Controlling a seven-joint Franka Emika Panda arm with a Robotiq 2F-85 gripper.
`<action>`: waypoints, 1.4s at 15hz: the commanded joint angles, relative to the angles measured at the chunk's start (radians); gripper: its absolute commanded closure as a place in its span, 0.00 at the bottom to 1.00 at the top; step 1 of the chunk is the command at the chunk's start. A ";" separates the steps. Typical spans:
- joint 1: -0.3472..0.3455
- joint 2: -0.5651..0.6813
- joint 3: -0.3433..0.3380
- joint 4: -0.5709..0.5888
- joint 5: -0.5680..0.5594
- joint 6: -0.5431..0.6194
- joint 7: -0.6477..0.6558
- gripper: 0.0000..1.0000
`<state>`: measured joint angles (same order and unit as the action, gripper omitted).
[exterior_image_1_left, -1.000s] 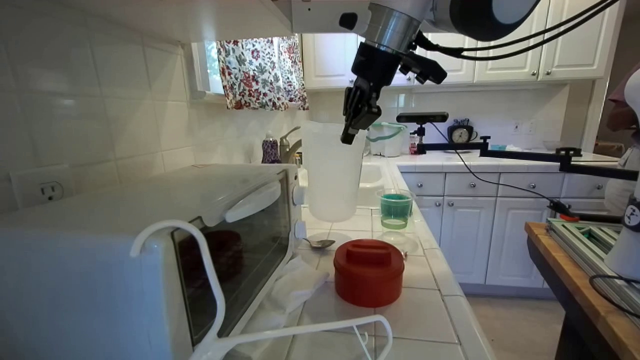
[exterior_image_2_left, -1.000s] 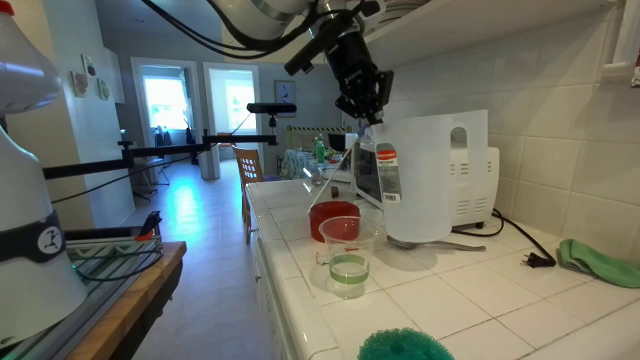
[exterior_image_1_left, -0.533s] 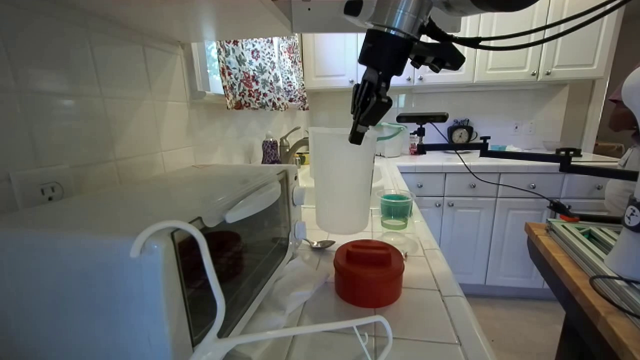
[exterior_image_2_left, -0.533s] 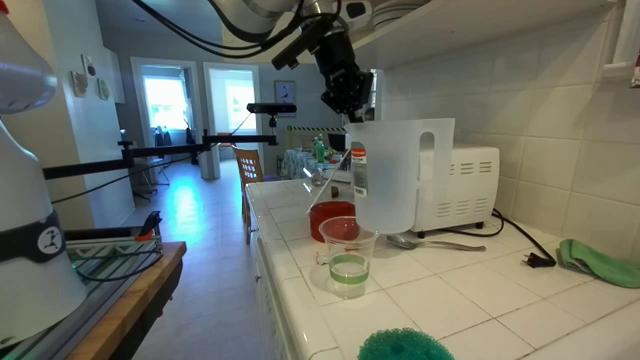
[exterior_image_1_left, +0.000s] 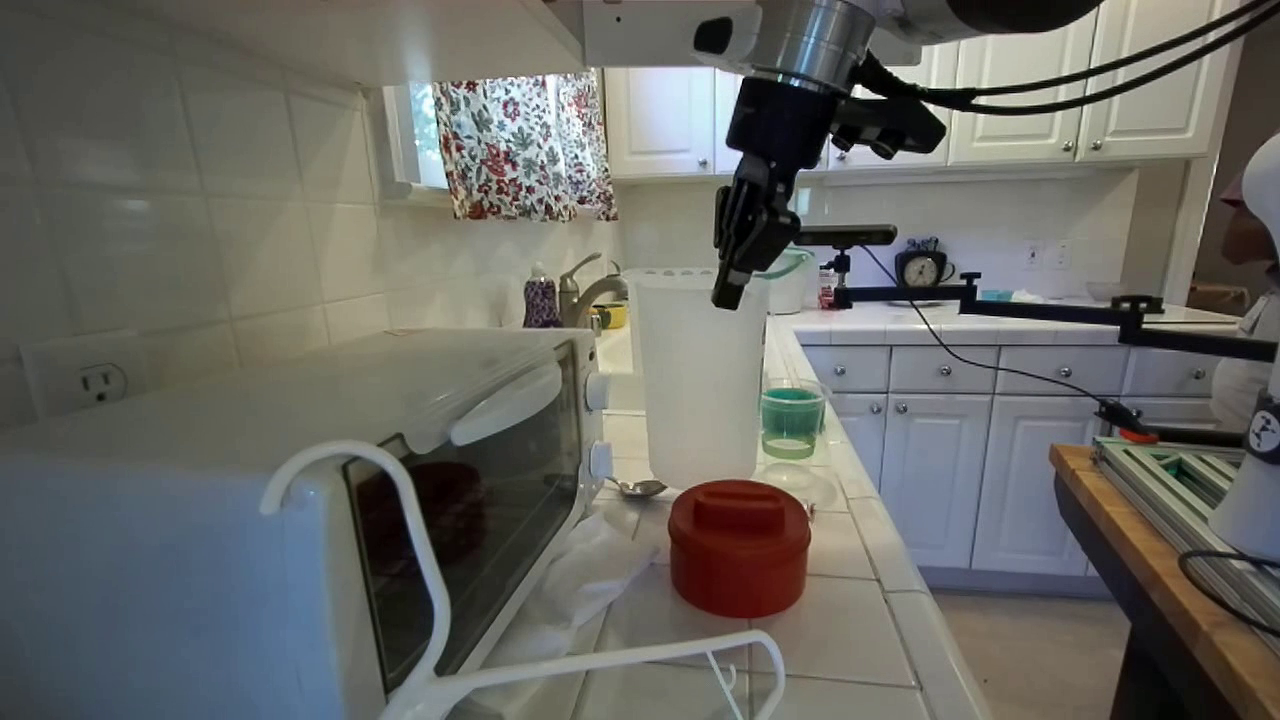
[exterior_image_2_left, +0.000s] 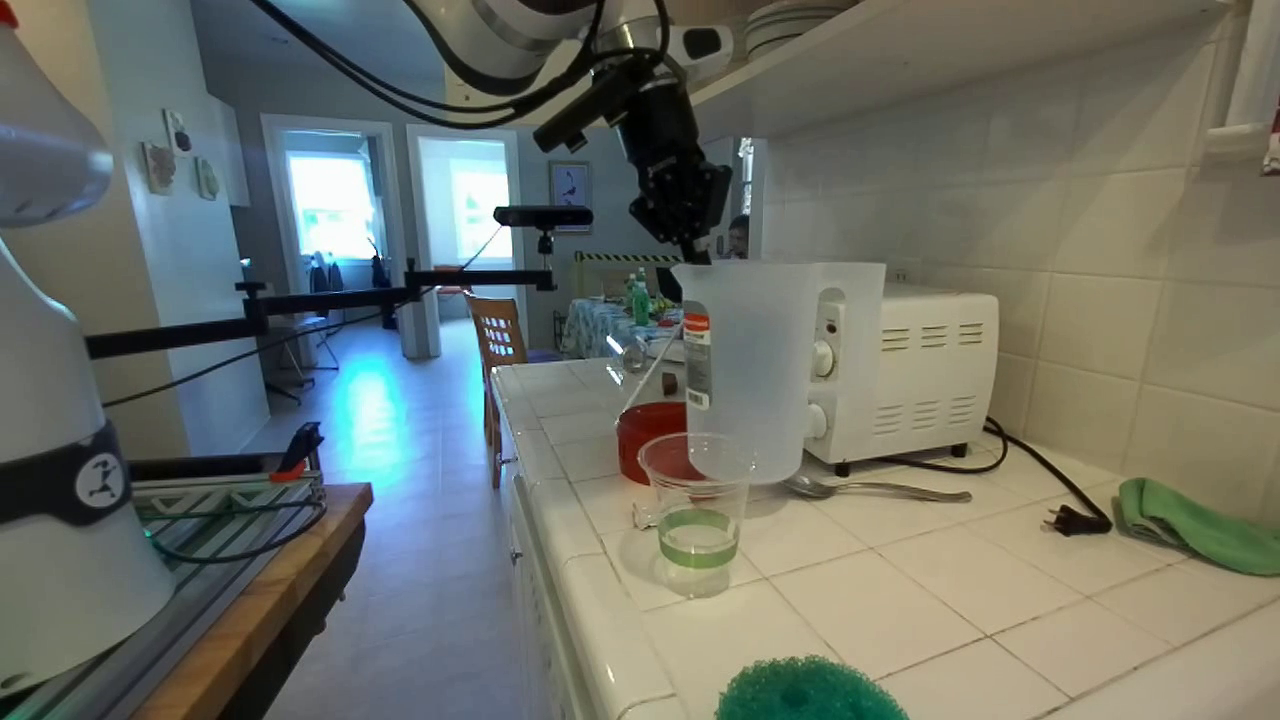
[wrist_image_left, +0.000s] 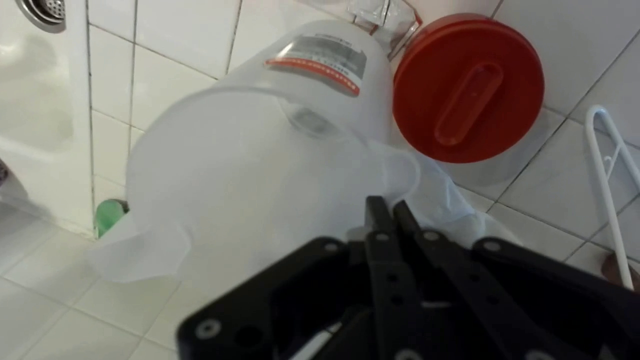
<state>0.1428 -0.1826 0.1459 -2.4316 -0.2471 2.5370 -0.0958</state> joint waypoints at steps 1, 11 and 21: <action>0.005 0.010 0.008 -0.005 0.018 0.006 0.004 0.99; 0.036 0.058 0.028 0.002 0.071 0.052 -0.009 0.99; 0.043 0.088 0.033 0.003 0.077 0.074 -0.004 0.67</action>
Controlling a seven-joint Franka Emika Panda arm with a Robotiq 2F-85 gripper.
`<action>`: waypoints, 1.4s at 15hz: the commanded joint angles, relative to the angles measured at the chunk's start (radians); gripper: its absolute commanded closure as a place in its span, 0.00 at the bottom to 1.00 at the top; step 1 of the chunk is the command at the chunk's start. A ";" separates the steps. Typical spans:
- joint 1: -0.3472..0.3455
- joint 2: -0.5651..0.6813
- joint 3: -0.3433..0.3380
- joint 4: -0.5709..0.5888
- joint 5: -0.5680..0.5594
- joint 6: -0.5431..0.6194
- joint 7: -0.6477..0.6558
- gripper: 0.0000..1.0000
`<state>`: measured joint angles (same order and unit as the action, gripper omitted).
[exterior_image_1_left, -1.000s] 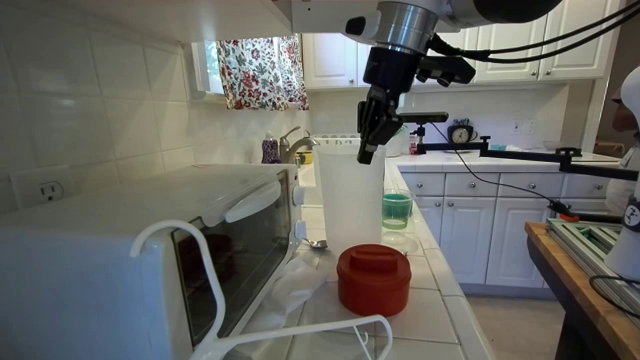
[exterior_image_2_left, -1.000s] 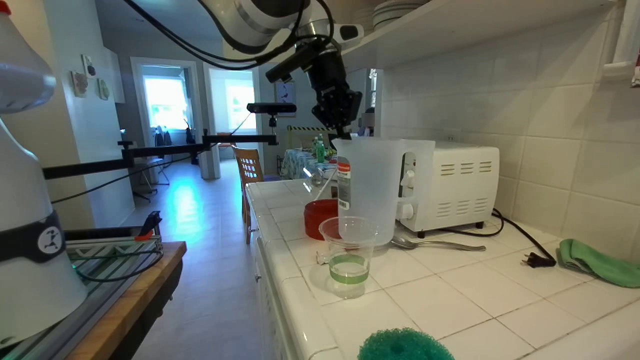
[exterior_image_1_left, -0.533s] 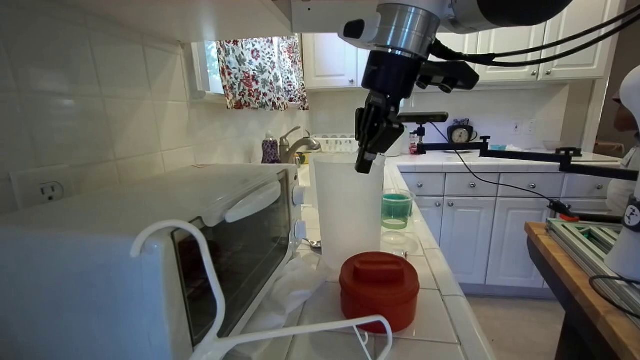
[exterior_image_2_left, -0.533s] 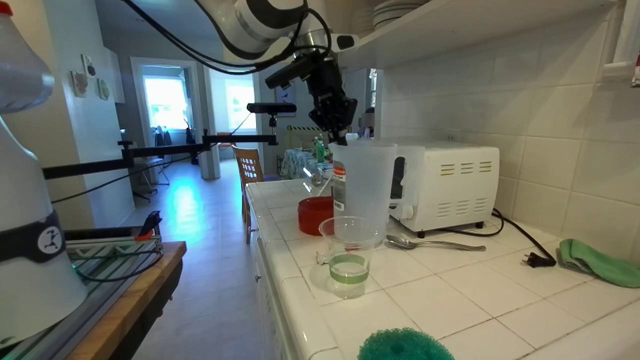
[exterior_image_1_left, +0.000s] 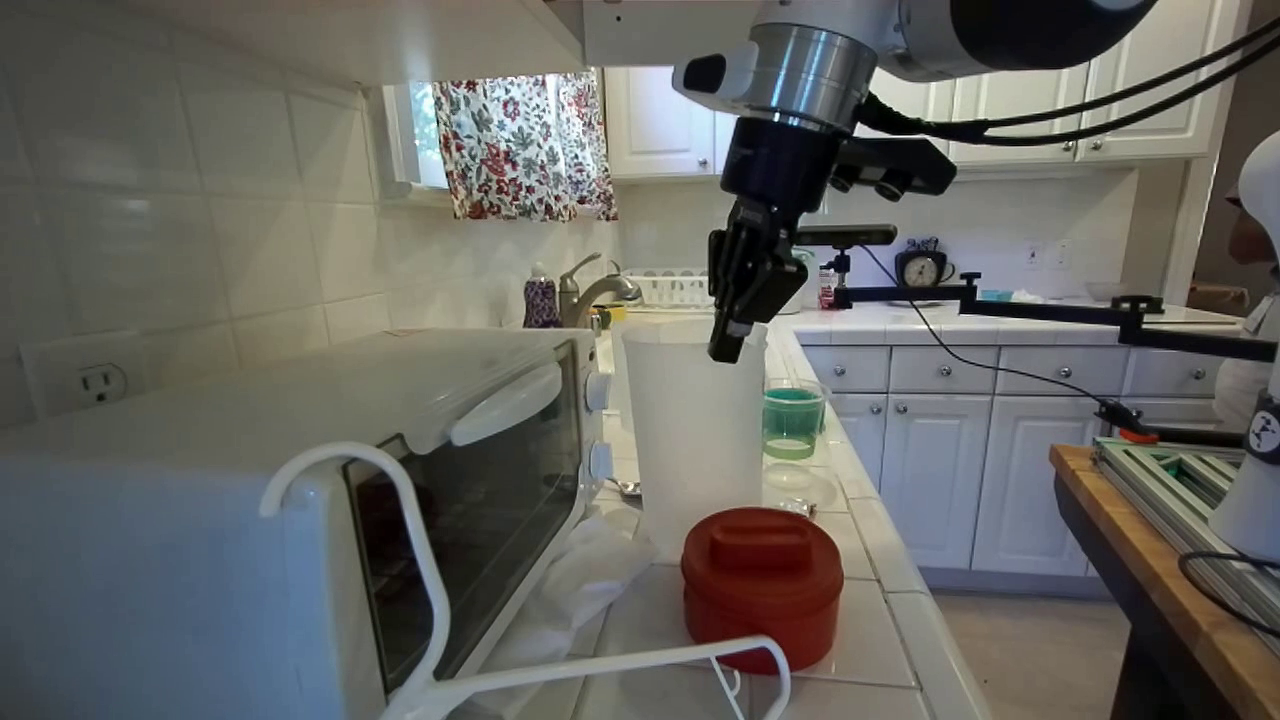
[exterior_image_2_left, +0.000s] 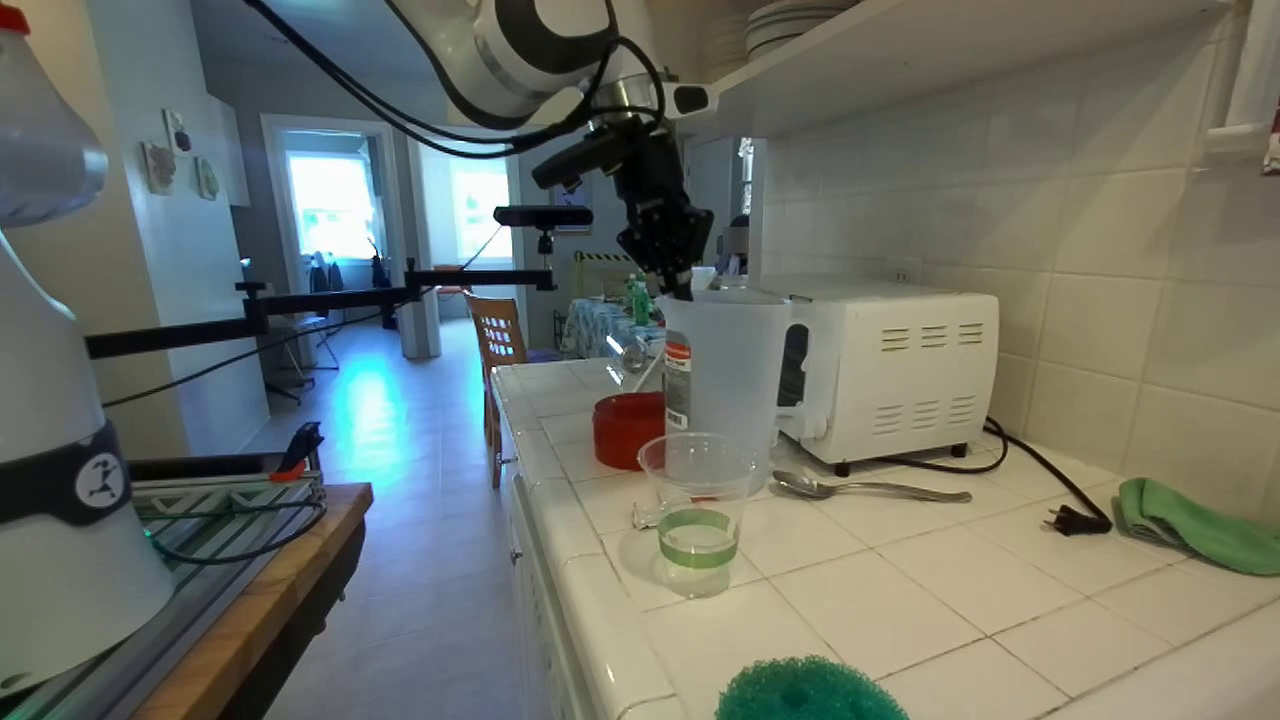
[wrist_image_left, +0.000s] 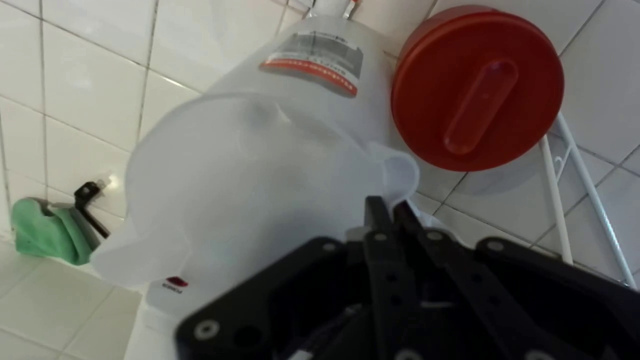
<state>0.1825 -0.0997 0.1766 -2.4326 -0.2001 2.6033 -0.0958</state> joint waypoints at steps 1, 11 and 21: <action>0.004 0.002 0.003 0.003 0.030 0.006 -0.003 0.61; 0.086 -0.171 0.043 -0.035 0.147 -0.083 -0.017 0.00; 0.089 -0.027 -0.001 0.005 0.371 -0.102 -0.098 0.00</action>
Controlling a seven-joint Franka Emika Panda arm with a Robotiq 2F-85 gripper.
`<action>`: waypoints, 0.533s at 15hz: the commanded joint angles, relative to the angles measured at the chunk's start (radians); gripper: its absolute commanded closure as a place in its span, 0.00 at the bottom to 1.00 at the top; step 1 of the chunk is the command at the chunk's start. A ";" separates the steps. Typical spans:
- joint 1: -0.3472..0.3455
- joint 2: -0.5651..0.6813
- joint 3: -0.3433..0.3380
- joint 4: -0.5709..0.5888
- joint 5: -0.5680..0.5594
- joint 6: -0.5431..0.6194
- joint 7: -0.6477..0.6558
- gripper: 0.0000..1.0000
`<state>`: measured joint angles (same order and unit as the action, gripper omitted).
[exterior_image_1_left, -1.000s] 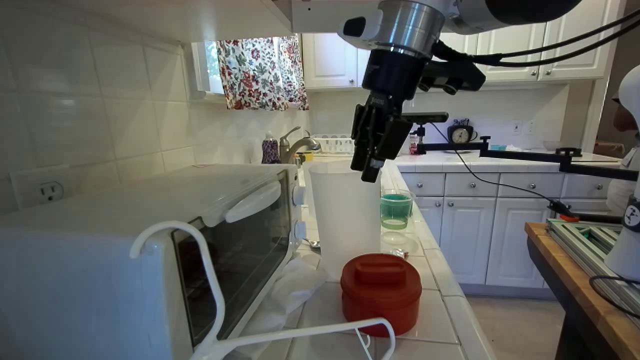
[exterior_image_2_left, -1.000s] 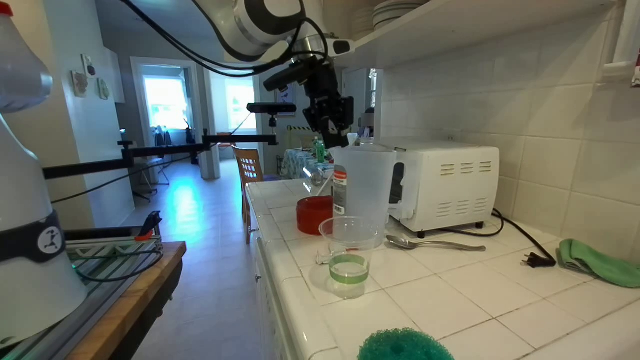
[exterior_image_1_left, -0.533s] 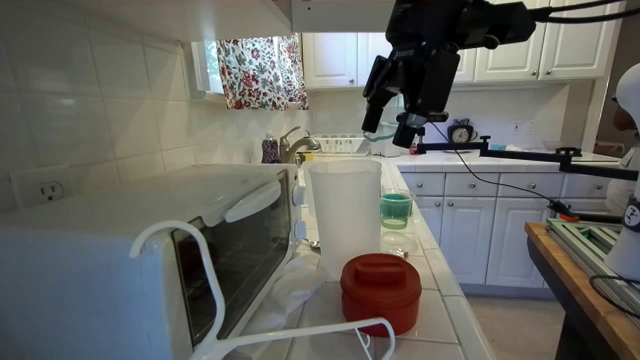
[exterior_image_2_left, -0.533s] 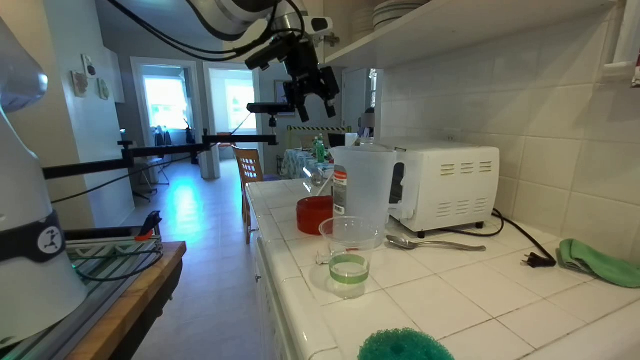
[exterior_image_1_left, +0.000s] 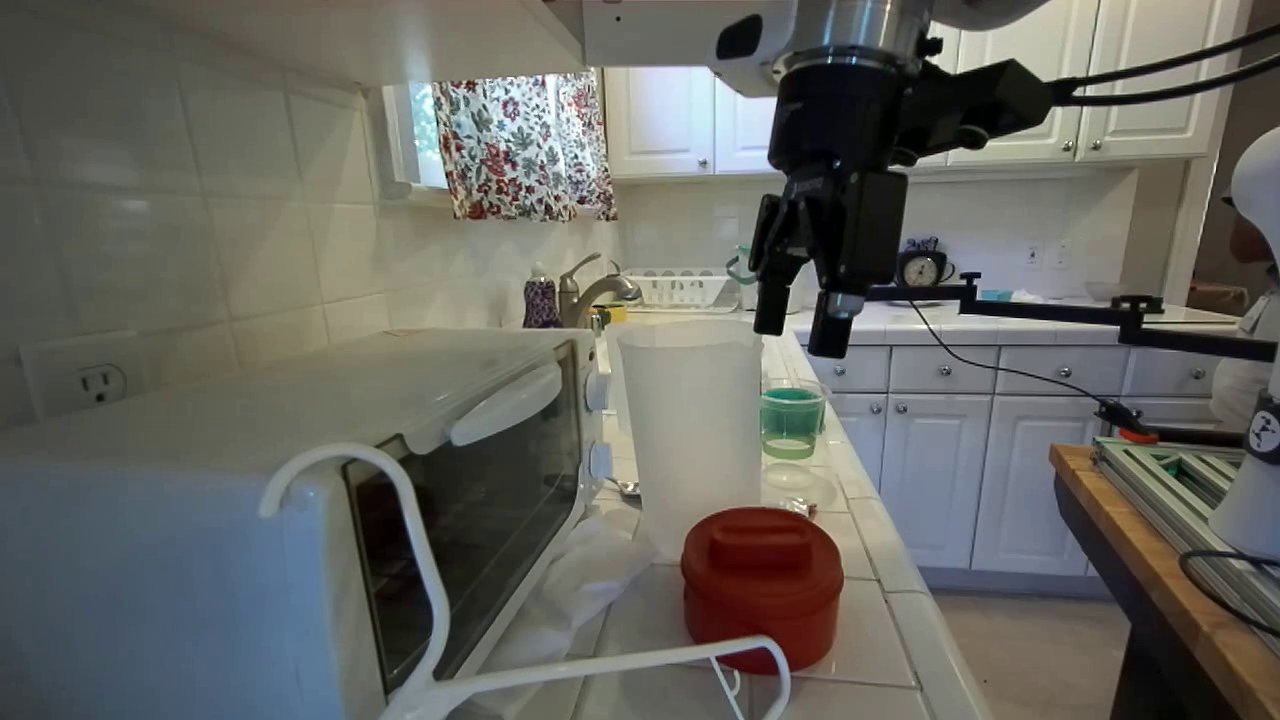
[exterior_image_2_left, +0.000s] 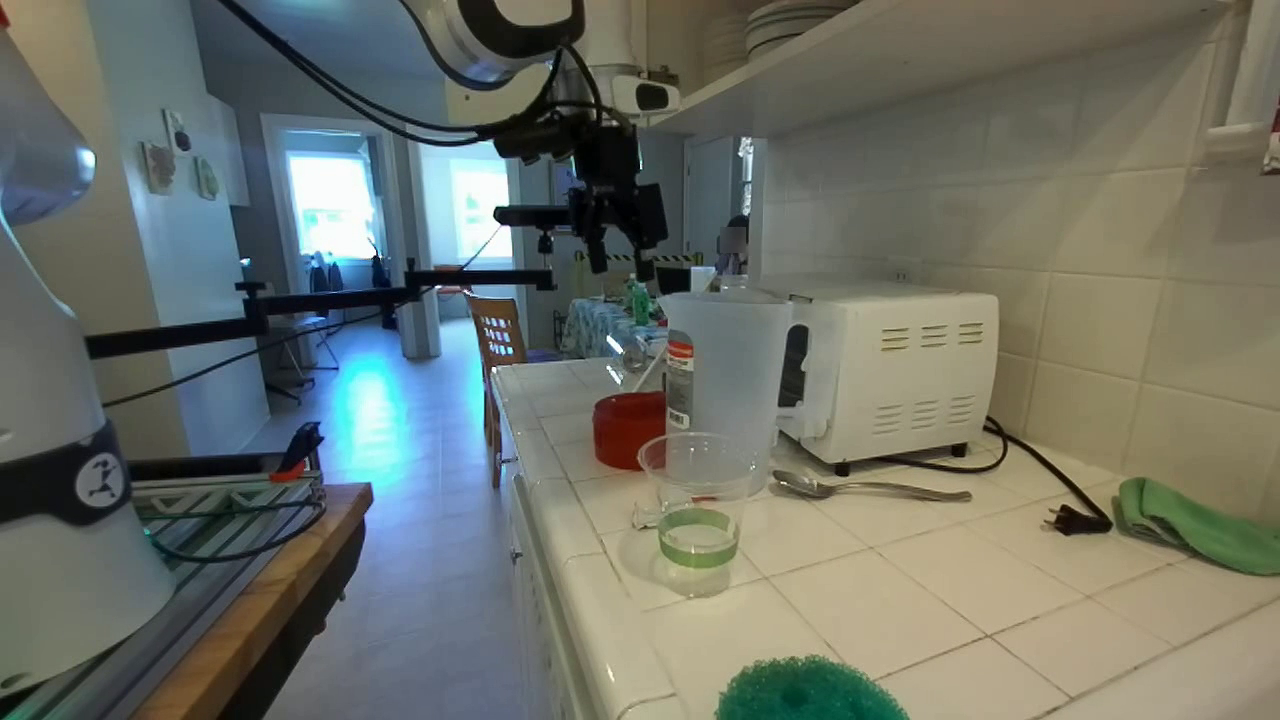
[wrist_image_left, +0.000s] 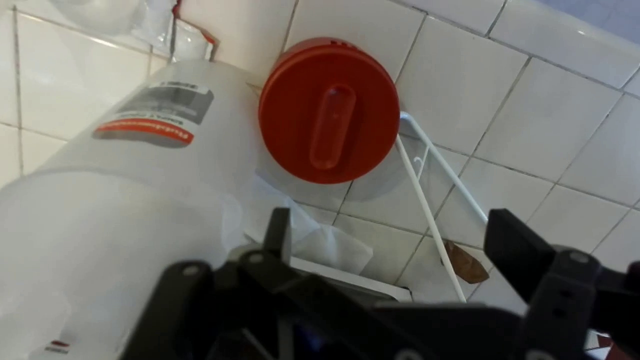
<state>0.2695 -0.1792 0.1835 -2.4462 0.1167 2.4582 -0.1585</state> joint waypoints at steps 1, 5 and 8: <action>0.000 0.070 -0.005 0.020 0.060 0.061 -0.028 0.00; -0.010 0.088 0.010 0.011 0.024 0.074 -0.002 0.00; -0.009 0.100 0.015 0.021 0.024 0.076 -0.002 0.00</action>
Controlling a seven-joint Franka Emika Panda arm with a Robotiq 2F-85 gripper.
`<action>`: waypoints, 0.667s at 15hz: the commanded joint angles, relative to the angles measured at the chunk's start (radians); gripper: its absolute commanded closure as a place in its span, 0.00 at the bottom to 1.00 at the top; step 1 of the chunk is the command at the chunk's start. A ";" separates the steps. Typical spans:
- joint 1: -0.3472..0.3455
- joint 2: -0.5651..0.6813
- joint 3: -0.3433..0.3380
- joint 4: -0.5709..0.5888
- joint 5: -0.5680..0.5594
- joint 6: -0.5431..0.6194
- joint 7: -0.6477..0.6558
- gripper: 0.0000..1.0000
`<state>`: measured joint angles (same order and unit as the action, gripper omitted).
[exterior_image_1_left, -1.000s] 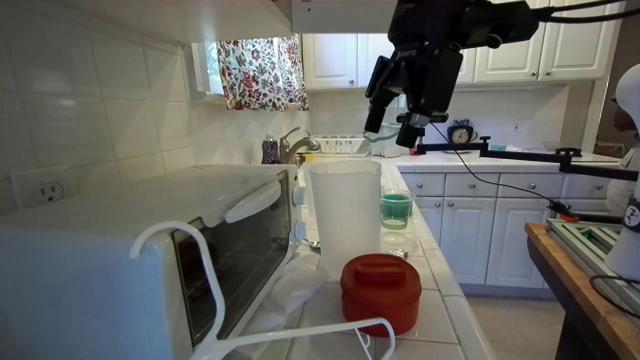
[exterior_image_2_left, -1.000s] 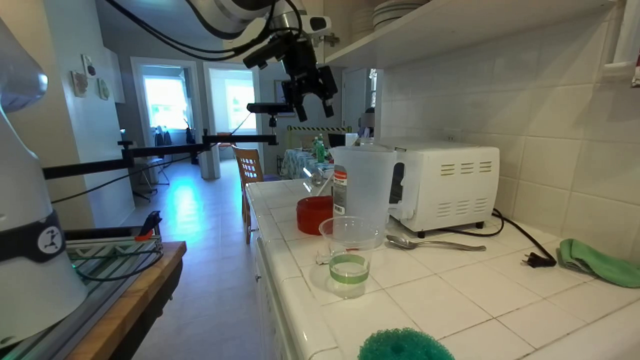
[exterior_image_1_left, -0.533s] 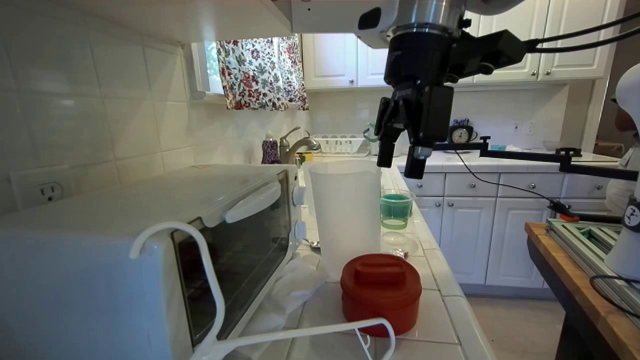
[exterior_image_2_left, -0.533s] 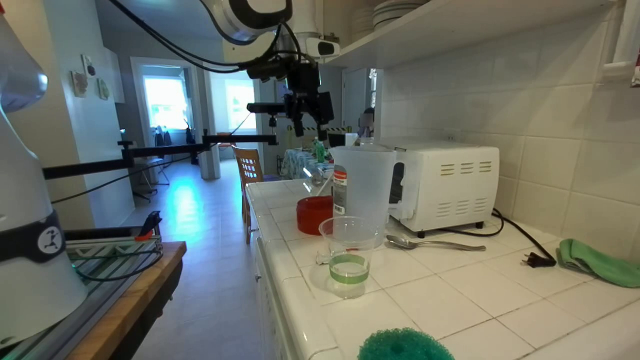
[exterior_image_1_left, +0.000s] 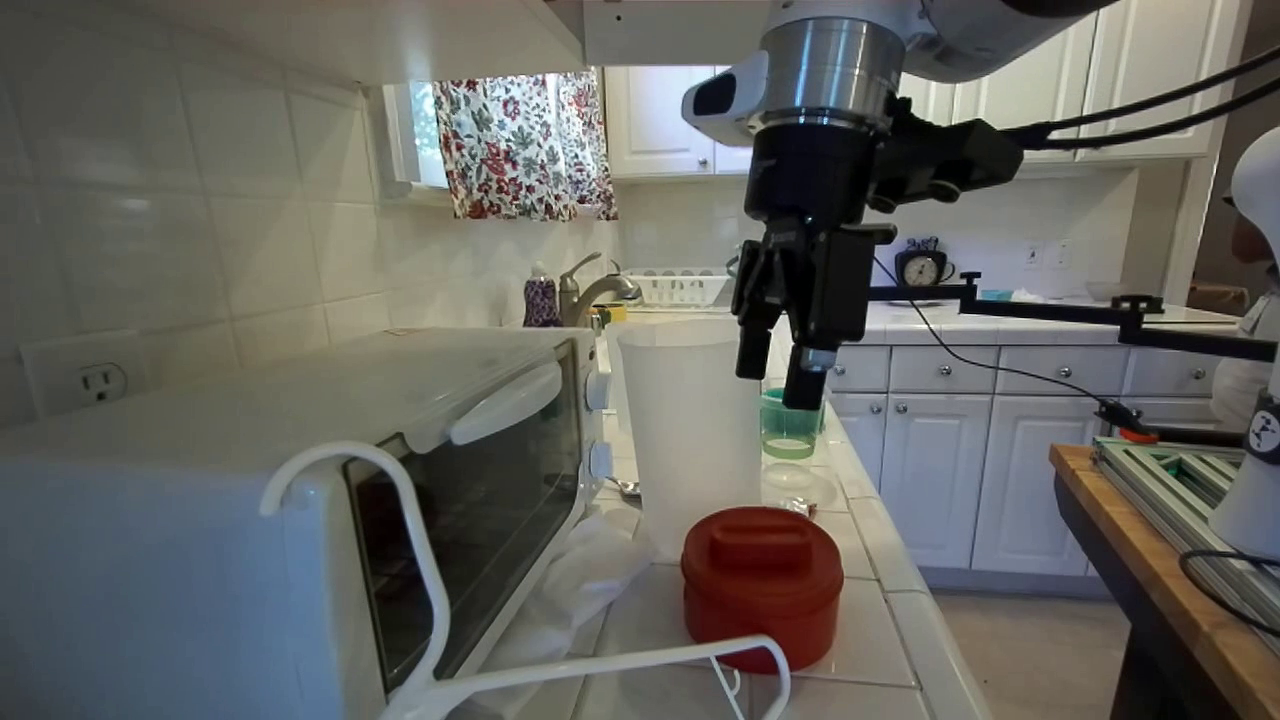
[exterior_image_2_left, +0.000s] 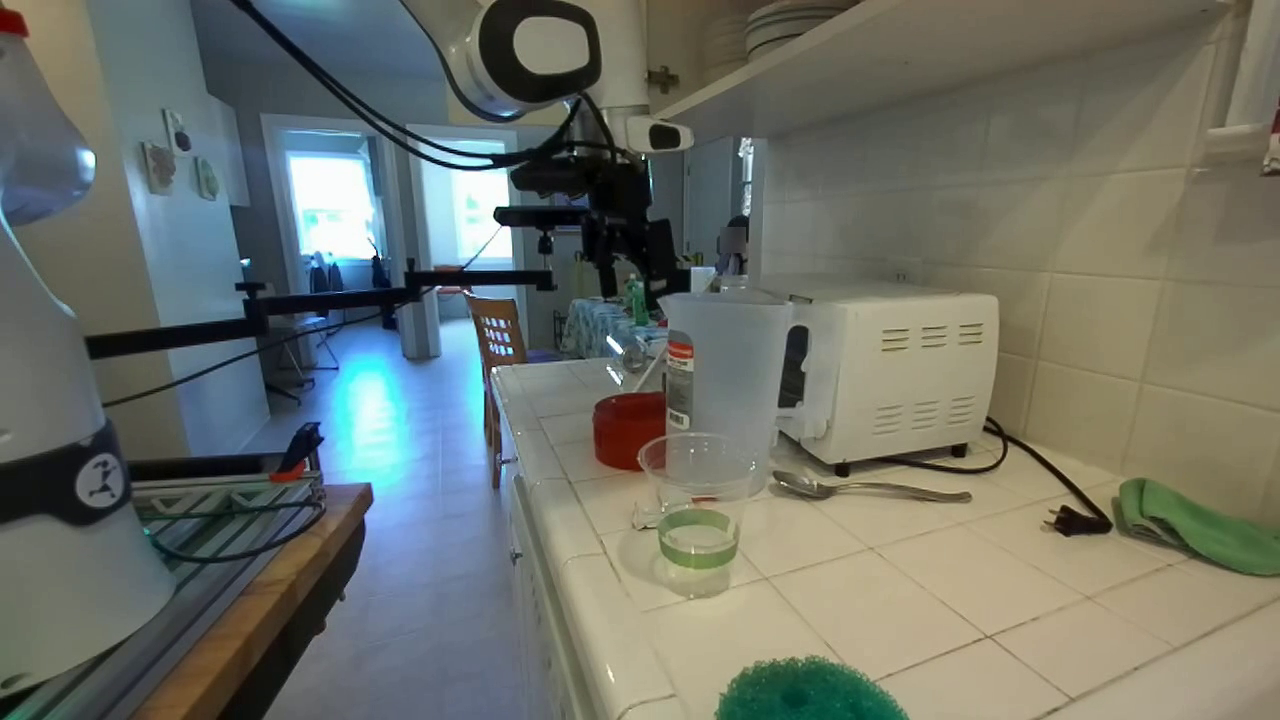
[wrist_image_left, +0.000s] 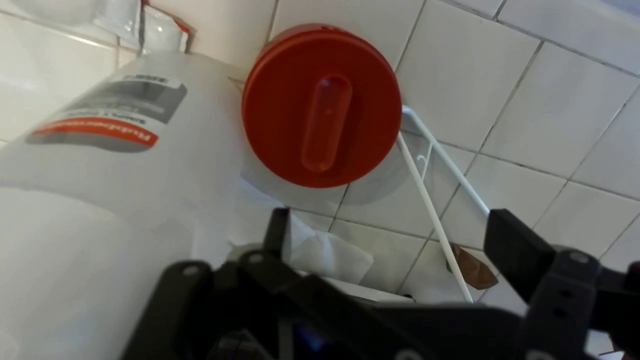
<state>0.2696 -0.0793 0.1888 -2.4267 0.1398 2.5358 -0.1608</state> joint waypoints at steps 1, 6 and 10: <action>-0.010 0.000 0.010 0.003 0.001 -0.002 0.000 0.00; -0.015 0.014 0.017 0.009 -0.038 0.045 0.093 0.00; -0.012 0.037 0.026 0.017 -0.039 0.078 0.142 0.00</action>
<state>0.2686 -0.0707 0.1978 -2.4244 0.1274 2.5896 -0.0774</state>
